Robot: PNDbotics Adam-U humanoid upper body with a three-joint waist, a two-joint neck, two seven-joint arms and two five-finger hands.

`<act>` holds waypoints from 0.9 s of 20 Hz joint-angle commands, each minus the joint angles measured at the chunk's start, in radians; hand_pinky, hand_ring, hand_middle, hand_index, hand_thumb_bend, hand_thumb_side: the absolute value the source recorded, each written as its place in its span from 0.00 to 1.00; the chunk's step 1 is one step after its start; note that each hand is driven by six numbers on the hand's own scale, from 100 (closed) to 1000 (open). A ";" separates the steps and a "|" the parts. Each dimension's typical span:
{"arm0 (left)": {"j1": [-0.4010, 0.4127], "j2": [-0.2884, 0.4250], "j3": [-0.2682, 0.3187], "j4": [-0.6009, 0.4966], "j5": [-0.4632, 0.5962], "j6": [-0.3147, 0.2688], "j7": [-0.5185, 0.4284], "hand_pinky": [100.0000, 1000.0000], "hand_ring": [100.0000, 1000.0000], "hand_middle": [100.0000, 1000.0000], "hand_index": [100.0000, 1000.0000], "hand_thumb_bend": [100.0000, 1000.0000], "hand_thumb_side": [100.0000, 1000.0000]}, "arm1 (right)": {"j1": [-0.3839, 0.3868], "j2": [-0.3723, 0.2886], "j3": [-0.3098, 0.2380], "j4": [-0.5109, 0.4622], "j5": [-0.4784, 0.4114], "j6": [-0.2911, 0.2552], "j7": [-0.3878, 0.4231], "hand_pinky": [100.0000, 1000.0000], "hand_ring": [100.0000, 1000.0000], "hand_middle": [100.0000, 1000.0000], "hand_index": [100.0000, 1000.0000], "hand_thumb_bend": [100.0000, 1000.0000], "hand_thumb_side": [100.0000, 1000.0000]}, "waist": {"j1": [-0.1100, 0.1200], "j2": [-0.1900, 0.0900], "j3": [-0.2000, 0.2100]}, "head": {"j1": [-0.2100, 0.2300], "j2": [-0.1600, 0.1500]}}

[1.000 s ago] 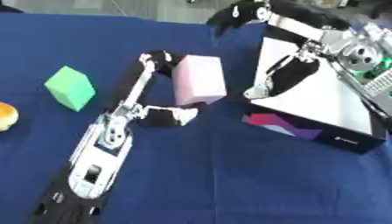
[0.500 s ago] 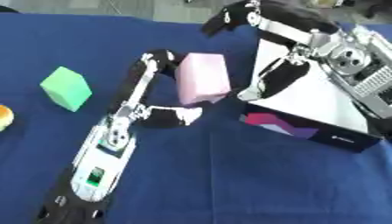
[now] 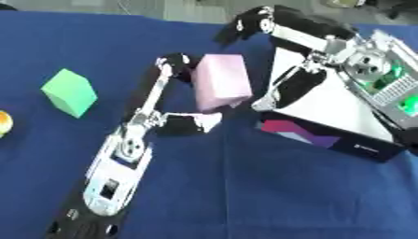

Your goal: Pick up the objects with one hand, pass them to the other hand, and then place them into the box on the other side of the table.

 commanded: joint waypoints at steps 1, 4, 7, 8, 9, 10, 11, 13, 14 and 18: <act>-0.020 -0.015 -0.003 -0.011 0.007 0.000 0.003 0.62 0.45 0.42 0.46 0.00 0.00 | -0.012 -0.013 -0.009 -0.010 -0.013 0.010 -0.004 0.79 0.78 0.65 0.80 0.60 0.00 | -0.012 -0.002 0.001 | -0.002 -0.008; -0.018 -0.020 -0.006 -0.012 0.024 -0.007 0.002 0.62 0.44 0.42 0.47 0.00 0.00 | -0.011 -0.012 -0.009 -0.010 -0.024 0.025 -0.011 0.78 0.77 0.63 0.79 0.61 0.00 | -0.012 -0.001 0.003 | -0.008 -0.009; -0.017 -0.021 -0.010 -0.012 0.044 -0.015 0.002 0.62 0.44 0.42 0.47 0.00 0.00 | -0.009 -0.011 -0.009 -0.010 -0.040 0.040 -0.015 0.77 0.76 0.58 0.76 0.60 0.00 | -0.012 0.000 0.004 | -0.012 -0.009; -0.017 -0.021 -0.011 -0.011 0.047 -0.016 0.000 0.62 0.45 0.42 0.47 0.00 0.00 | -0.008 -0.010 -0.009 -0.010 -0.048 0.046 -0.020 0.77 0.76 0.58 0.76 0.60 0.00 | -0.012 0.000 0.004 | -0.013 -0.009; -0.016 -0.021 -0.011 -0.009 0.048 -0.017 -0.002 0.62 0.45 0.42 0.47 0.00 0.00 | -0.008 -0.010 -0.010 -0.010 -0.058 0.050 -0.025 0.77 0.75 0.56 0.75 0.59 0.00 | -0.012 0.001 0.004 | -0.014 -0.009; -0.016 -0.022 -0.011 -0.007 0.048 -0.017 -0.004 0.62 0.45 0.42 0.47 0.00 0.00 | -0.008 -0.010 -0.010 -0.010 -0.070 0.054 -0.031 0.77 0.74 0.56 0.75 0.59 0.00 | -0.011 0.001 0.004 | -0.014 -0.009; -0.016 -0.022 -0.011 -0.005 0.047 -0.018 -0.005 0.62 0.45 0.42 0.47 0.00 0.01 | -0.008 -0.009 -0.010 -0.010 -0.084 0.059 -0.036 0.77 0.74 0.54 0.74 0.58 0.00 | -0.011 0.002 0.004 | -0.015 -0.009; -0.015 -0.026 -0.012 -0.001 0.047 -0.020 -0.006 0.62 0.44 0.42 0.47 0.00 0.01 | -0.010 -0.009 -0.010 -0.010 -0.110 0.070 -0.042 0.76 0.73 0.53 0.74 0.58 0.00 | -0.011 0.004 0.004 | -0.018 -0.009; -0.015 -0.028 -0.012 0.001 0.048 -0.021 -0.006 0.62 0.44 0.42 0.47 0.00 0.02 | -0.011 -0.009 -0.010 -0.010 -0.119 0.075 -0.043 0.76 0.73 0.52 0.74 0.57 0.00 | -0.011 0.004 0.005 | -0.020 -0.009; -0.013 -0.034 -0.012 0.003 0.062 -0.030 0.001 0.62 0.44 0.42 0.47 0.00 0.03 | -0.009 -0.009 -0.010 -0.010 -0.131 0.083 -0.036 0.76 0.71 0.50 0.72 0.57 0.00 | -0.012 0.006 0.006 | -0.023 -0.008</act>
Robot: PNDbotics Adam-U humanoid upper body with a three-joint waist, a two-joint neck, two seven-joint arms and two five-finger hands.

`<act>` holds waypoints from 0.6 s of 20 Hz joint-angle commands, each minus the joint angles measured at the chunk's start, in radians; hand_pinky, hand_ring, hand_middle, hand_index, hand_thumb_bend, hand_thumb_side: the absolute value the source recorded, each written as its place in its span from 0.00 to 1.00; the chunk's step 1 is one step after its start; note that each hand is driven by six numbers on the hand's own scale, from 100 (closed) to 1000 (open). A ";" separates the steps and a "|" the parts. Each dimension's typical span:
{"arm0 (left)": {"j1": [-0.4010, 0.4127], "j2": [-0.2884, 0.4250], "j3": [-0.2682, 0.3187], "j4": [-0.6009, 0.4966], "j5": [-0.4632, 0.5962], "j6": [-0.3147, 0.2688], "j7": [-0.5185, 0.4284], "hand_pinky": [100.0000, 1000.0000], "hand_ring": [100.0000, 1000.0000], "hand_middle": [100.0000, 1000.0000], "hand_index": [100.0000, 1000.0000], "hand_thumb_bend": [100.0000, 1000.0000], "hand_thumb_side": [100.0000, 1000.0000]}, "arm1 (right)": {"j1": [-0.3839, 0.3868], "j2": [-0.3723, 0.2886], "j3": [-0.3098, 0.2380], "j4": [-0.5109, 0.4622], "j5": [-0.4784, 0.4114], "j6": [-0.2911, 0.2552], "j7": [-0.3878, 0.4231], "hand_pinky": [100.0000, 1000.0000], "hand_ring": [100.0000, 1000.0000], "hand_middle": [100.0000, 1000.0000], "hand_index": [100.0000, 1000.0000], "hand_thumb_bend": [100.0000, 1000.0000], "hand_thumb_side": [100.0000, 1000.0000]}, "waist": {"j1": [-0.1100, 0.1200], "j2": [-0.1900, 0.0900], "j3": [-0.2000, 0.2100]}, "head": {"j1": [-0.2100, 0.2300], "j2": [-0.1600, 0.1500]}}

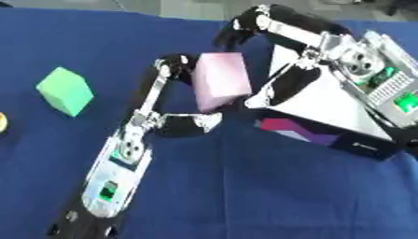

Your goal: Pick up the objects with one hand, pass them to the other hand, and then place them into the box on the other side of the table.

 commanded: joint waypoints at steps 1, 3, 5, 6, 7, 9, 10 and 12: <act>-0.014 -0.017 -0.007 -0.009 0.016 -0.013 0.006 0.62 0.44 0.42 0.47 0.00 0.03 | -0.009 -0.012 -0.010 -0.011 -0.012 0.006 0.006 0.76 0.71 0.49 0.72 0.57 0.00 | -0.012 -0.004 0.001 | -0.005 -0.008; -0.014 -0.018 -0.008 -0.010 0.027 -0.023 0.010 0.62 0.44 0.42 0.47 0.00 0.03 | -0.005 -0.013 -0.010 -0.011 -0.014 0.007 0.017 0.75 0.70 0.47 0.71 0.57 0.00 | -0.012 -0.004 0.002 | -0.007 -0.008; -0.014 -0.017 -0.009 -0.009 0.036 -0.032 0.012 0.62 0.44 0.42 0.47 0.00 0.03 | -0.003 -0.014 -0.012 -0.011 -0.016 0.008 0.024 0.75 0.70 0.47 0.71 0.57 0.00 | -0.012 -0.003 0.002 | -0.008 -0.008; -0.014 -0.017 -0.009 -0.008 0.038 -0.035 0.013 0.62 0.44 0.42 0.47 0.00 0.03 | -0.003 -0.014 -0.013 -0.011 -0.016 0.008 0.026 0.75 0.70 0.47 0.71 0.57 0.00 | -0.012 -0.003 0.002 | -0.008 -0.008; -0.014 -0.017 -0.009 -0.008 0.039 -0.037 0.013 0.62 0.44 0.42 0.47 0.00 0.03 | -0.003 -0.014 -0.013 -0.011 -0.017 0.008 0.027 0.75 0.70 0.47 0.71 0.57 0.00 | -0.012 -0.003 0.002 | -0.008 -0.008; -0.014 -0.019 -0.010 -0.009 0.044 -0.044 0.013 0.62 0.44 0.42 0.48 0.00 0.04 | 0.000 -0.014 -0.013 -0.011 -0.019 0.009 0.029 0.75 0.69 0.44 0.69 0.55 0.00 | -0.013 -0.003 0.002 | -0.007 -0.006; -0.015 -0.019 -0.011 -0.010 0.049 -0.049 0.013 0.62 0.44 0.42 0.48 0.00 0.04 | 0.001 -0.015 -0.013 -0.011 -0.019 0.009 0.031 0.75 0.67 0.41 0.67 0.53 0.00 | -0.013 -0.002 0.001 | -0.006 -0.006; -0.016 -0.018 -0.012 -0.011 0.057 -0.060 0.014 0.62 0.44 0.42 0.48 0.00 0.04 | 0.004 -0.017 -0.012 -0.011 -0.016 0.009 0.039 0.74 0.64 0.37 0.65 0.50 0.00 | -0.014 -0.003 0.001 | -0.003 -0.006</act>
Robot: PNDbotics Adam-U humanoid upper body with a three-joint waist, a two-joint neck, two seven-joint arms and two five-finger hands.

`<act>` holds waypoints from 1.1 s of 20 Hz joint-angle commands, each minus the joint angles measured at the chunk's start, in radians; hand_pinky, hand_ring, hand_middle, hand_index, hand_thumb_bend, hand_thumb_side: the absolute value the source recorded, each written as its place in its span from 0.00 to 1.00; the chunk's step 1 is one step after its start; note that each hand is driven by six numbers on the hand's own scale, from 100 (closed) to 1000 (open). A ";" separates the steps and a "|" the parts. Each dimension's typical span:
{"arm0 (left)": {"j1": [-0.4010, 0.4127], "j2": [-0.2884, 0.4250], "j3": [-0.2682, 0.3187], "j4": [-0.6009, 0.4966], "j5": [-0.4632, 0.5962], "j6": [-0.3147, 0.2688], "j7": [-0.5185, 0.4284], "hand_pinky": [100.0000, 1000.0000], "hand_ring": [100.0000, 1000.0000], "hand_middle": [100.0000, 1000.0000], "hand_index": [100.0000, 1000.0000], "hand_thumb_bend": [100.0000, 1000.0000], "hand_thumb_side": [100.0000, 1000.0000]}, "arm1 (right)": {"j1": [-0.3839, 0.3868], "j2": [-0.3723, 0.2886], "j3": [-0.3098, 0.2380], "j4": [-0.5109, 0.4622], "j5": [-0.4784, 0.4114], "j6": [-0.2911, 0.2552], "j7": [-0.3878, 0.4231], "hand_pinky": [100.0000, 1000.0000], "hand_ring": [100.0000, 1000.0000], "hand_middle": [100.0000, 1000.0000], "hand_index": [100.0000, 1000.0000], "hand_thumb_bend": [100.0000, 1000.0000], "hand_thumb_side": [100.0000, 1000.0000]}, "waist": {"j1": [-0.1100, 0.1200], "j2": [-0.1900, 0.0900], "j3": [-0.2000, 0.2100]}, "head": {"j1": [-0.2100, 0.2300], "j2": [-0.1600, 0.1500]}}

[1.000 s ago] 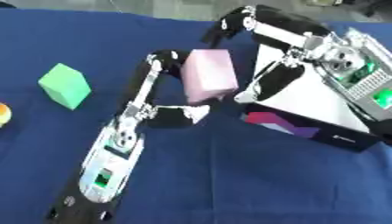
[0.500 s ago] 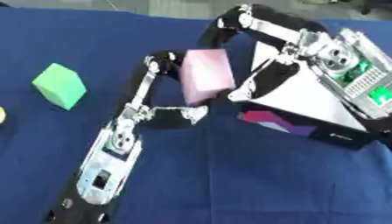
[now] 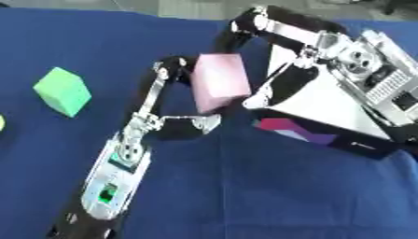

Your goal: Pick up the objects with one hand, pass them to the other hand, and then place them into the box on the other side of the table.

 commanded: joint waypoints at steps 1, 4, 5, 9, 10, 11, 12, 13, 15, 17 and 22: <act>-0.019 -0.017 -0.006 -0.021 0.021 -0.022 0.005 0.62 0.44 0.42 0.48 0.00 0.04 | -0.002 -0.018 -0.006 -0.010 -0.002 0.000 0.015 0.74 0.64 0.37 0.65 0.50 0.00 | -0.014 -0.006 -0.002 | 0.002 -0.007; -0.021 -0.016 -0.006 -0.023 0.023 -0.037 0.010 0.63 0.45 0.42 0.48 0.00 0.05 | 0.001 -0.020 -0.008 -0.010 0.006 -0.001 0.021 0.74 0.59 0.29 0.61 0.49 0.00 | -0.013 -0.008 -0.004 | 0.003 -0.008; -0.022 -0.016 -0.006 -0.024 0.023 -0.041 0.012 0.63 0.45 0.42 0.48 0.00 0.05 | 0.001 -0.020 -0.008 -0.010 0.006 -0.001 0.021 0.74 0.59 0.29 0.61 0.49 0.00 | -0.013 -0.009 -0.004 | 0.003 -0.008; -0.024 -0.015 -0.006 -0.024 0.027 -0.056 0.020 0.63 0.45 0.42 0.48 0.00 0.05 | 0.004 -0.023 -0.014 -0.010 -0.010 0.004 0.000 0.73 0.57 0.23 0.59 0.44 0.00 | -0.012 -0.011 -0.005 | 0.004 -0.010; -0.024 -0.015 -0.007 -0.023 0.027 -0.059 0.022 0.63 0.45 0.42 0.48 0.00 0.05 | 0.004 -0.023 -0.015 -0.010 -0.015 0.004 -0.007 0.73 0.57 0.23 0.59 0.43 0.00 | -0.012 -0.012 -0.005 | 0.003 -0.011; -0.023 -0.015 -0.007 -0.023 0.027 -0.061 0.023 0.62 0.45 0.42 0.48 0.00 0.04 | 0.005 -0.023 -0.015 -0.010 -0.020 0.004 -0.012 0.73 0.56 0.23 0.59 0.42 0.00 | -0.011 -0.012 -0.005 | 0.003 -0.011; -0.023 -0.015 -0.007 -0.023 0.027 -0.063 0.025 0.62 0.45 0.42 0.48 0.00 0.04 | 0.006 -0.024 -0.014 -0.010 -0.025 0.003 -0.016 0.73 0.56 0.22 0.59 0.41 0.00 | -0.011 -0.012 -0.005 | 0.003 -0.012; -0.023 -0.016 -0.007 -0.022 0.027 -0.065 0.025 0.62 0.45 0.42 0.48 0.00 0.04 | 0.006 -0.024 -0.014 -0.010 -0.028 0.004 -0.019 0.73 0.56 0.22 0.59 0.41 0.00 | -0.011 -0.011 -0.005 | 0.002 -0.012; -0.022 -0.016 -0.009 -0.020 0.026 -0.065 0.024 0.63 0.45 0.42 0.49 0.00 0.05 | 0.007 -0.025 -0.015 -0.010 -0.035 0.005 -0.026 0.73 0.56 0.21 0.59 0.41 0.00 | -0.011 -0.011 -0.004 | 0.002 -0.013; -0.022 -0.017 -0.009 -0.019 0.026 -0.066 0.021 0.63 0.45 0.43 0.49 0.00 0.06 | 0.006 -0.024 -0.016 -0.010 -0.042 0.001 -0.033 0.73 0.55 0.18 0.58 0.40 0.00 | -0.010 -0.010 -0.005 | 0.000 -0.012; -0.020 -0.015 -0.010 -0.017 0.025 -0.071 0.016 0.65 0.47 0.47 0.57 0.28 0.08 | 0.007 -0.026 -0.020 -0.010 -0.063 -0.008 -0.055 0.73 0.55 0.15 0.58 0.40 0.00 | -0.011 -0.011 -0.004 | -0.002 -0.011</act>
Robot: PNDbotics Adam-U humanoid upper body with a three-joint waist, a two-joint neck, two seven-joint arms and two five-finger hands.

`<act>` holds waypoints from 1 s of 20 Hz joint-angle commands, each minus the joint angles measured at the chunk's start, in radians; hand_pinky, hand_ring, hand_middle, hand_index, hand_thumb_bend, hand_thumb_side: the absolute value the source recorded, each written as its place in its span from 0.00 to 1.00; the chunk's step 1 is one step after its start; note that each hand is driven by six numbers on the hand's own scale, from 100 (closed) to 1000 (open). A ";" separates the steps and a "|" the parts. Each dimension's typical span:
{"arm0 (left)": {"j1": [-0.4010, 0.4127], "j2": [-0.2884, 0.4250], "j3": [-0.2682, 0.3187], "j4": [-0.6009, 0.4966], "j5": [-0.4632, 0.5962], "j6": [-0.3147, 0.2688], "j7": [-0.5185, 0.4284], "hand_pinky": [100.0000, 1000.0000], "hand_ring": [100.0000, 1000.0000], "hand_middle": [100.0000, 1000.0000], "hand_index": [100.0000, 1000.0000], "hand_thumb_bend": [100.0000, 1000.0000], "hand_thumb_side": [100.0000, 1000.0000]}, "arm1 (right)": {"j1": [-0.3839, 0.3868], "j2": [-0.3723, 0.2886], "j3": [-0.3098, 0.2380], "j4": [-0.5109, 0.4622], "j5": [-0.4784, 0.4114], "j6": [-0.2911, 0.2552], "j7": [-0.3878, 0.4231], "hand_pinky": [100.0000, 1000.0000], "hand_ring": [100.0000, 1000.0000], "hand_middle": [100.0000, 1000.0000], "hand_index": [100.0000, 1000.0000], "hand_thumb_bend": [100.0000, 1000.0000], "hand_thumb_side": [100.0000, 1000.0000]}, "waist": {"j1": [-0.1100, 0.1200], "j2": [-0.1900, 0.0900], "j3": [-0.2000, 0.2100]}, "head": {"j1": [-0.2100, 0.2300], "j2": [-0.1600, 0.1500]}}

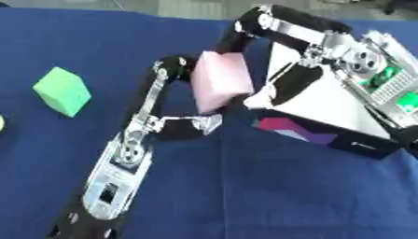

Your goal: Pick up the objects with one hand, pass them to the other hand, and then place them into the box on the other side of the table.

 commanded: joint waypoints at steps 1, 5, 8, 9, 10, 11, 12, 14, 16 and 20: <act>-0.020 -0.016 -0.005 -0.024 0.005 -0.013 -0.003 0.66 0.47 0.47 0.57 0.30 0.08 | -0.008 -0.025 -0.009 -0.004 -0.013 -0.004 -0.016 0.73 0.55 0.15 0.58 0.40 0.00 | -0.011 -0.011 0.000 | -0.004 -0.011; -0.019 -0.014 -0.004 -0.025 -0.015 -0.026 -0.013 0.71 0.55 0.58 0.72 0.62 0.18 | -0.008 -0.031 -0.014 -0.004 -0.022 -0.013 -0.023 0.73 0.55 0.14 0.58 0.41 0.00 | -0.011 -0.013 0.000 | -0.008 -0.010; -0.017 -0.013 -0.001 -0.026 -0.033 -0.040 -0.013 0.72 0.58 0.62 0.76 0.72 0.21 | -0.008 -0.036 -0.017 -0.004 -0.025 -0.018 -0.027 0.73 0.54 0.13 0.58 0.42 0.00 | -0.010 -0.014 -0.001 | -0.008 -0.011; -0.016 -0.013 0.000 -0.025 -0.038 -0.044 -0.011 0.72 0.58 0.62 0.77 0.72 0.21 | -0.007 -0.037 -0.017 -0.004 -0.025 -0.019 -0.027 0.73 0.54 0.13 0.58 0.42 0.00 | -0.010 -0.014 -0.001 | -0.009 -0.011; -0.016 -0.013 0.001 -0.025 -0.042 -0.047 -0.008 0.72 0.58 0.62 0.77 0.73 0.21 | -0.007 -0.037 -0.017 -0.004 -0.025 -0.020 -0.027 0.73 0.54 0.13 0.58 0.42 0.00 | -0.010 -0.014 -0.001 | -0.010 -0.011; -0.015 -0.013 0.001 -0.025 -0.045 -0.049 -0.003 0.72 0.58 0.62 0.78 0.73 0.21 | -0.006 -0.037 -0.018 -0.004 -0.025 -0.020 -0.026 0.73 0.54 0.13 0.58 0.42 0.00 | -0.009 -0.013 -0.001 | -0.011 -0.011; -0.015 -0.013 0.002 -0.024 -0.047 -0.050 0.001 0.72 0.58 0.63 0.78 0.75 0.22 | -0.006 -0.038 -0.019 -0.004 -0.025 -0.020 -0.026 0.73 0.54 0.13 0.57 0.42 0.00 | -0.009 -0.013 -0.001 | -0.011 -0.010; -0.014 -0.013 0.002 -0.023 -0.051 -0.053 0.007 0.72 0.59 0.63 0.78 0.78 0.23 | -0.005 -0.040 -0.021 -0.004 -0.026 -0.022 -0.027 0.73 0.54 0.13 0.57 0.42 0.00 | -0.009 -0.013 -0.001 | -0.012 -0.010; -0.013 -0.012 0.001 -0.023 -0.055 -0.058 0.008 0.72 0.59 0.63 0.79 0.83 0.26 | -0.003 -0.042 -0.023 -0.004 -0.026 -0.024 -0.029 0.73 0.54 0.13 0.58 0.42 0.00 | -0.008 -0.014 -0.002 | -0.013 -0.009; -0.009 -0.007 0.000 -0.024 -0.064 -0.072 0.006 0.73 0.60 0.65 0.80 0.98 0.37 | 0.003 -0.049 -0.028 -0.004 -0.027 -0.031 -0.037 0.73 0.54 0.13 0.58 0.42 0.00 | -0.006 -0.017 -0.004 | -0.019 -0.007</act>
